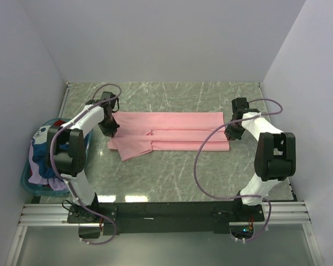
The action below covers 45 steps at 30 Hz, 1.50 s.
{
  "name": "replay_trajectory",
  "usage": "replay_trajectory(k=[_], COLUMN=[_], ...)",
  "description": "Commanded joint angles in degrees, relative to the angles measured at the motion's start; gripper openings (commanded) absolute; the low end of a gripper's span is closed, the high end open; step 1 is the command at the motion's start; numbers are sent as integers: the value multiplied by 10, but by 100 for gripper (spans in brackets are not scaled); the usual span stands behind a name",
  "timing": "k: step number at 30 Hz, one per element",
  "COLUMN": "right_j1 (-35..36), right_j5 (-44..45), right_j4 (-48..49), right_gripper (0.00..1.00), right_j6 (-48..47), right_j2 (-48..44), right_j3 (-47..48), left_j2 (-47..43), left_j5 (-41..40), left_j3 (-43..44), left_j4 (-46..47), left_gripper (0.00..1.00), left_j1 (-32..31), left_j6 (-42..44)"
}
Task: Fold and stack the t-shirts
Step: Fold the tshirt
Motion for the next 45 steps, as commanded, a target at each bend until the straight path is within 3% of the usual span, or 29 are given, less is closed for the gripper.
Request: replay_trajectory(k=[1, 12, 16, 20, 23, 29, 30, 33, 38, 45], right_j1=[1, 1, 1, 0, 20, 47, 60, 83, 145, 198], right_j5=[24, 23, 18, 11, 3, -16, -20, -50, -151, -207], right_j4=[22, 53, 57, 64, 67, 65, 68, 87, 151, 236], right_gripper=[0, 0, 9, 20, 37, 60, 61, 63, 63, 62], right_j6=[-2, 4, 3, 0, -6, -11, -11, -10, 24, 56], right_j2=[11, 26, 31, 25, 11, -51, -73, -117, -170, -208], right_j3=[24, 13, 11, 12, 16, 19, 17, 2, -63, -134], left_j2=[3, 11, 7, -5, -22, -75, -87, -137, -230, -278], left_j5=[-37, -50, -52, -55, -57, -59, -57, -45, 11, 77], left_j3=[-2, -29, -40, -37, -33, -34, -40, -71, -154, -268], left_j4=[25, 54, 62, 63, 62, 52, 49, 42, 45, 82], left_gripper=[1, 1, 7, 21, 34, 62, 71, 81, 82, 70], left_j1=[8, 10, 10, 10, 10, 10, 8, -2, -28, -75], left_j6=[-2, -12, -14, -15, -12, -15, -16, -26, -62, -102])
